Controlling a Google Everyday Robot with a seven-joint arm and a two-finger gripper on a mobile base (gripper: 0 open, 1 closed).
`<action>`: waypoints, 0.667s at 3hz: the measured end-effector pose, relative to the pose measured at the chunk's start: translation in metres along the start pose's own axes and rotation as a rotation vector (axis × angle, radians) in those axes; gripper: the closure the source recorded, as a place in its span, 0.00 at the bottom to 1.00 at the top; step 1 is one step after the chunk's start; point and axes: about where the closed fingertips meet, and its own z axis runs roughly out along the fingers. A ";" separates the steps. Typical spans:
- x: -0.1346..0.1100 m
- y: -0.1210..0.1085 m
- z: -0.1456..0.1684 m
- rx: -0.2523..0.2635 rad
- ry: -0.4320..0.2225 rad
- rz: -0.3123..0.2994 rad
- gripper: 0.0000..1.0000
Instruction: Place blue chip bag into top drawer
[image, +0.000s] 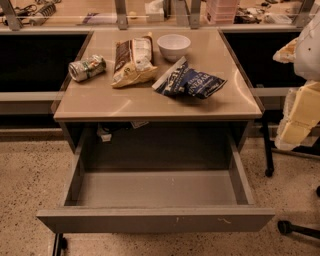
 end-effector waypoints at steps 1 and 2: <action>0.000 0.000 0.000 0.000 0.000 0.000 0.00; 0.007 -0.011 0.005 0.015 0.011 0.048 0.00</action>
Offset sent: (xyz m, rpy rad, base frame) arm 0.0225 -0.0236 -0.0151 -0.0011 0.0133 -0.1234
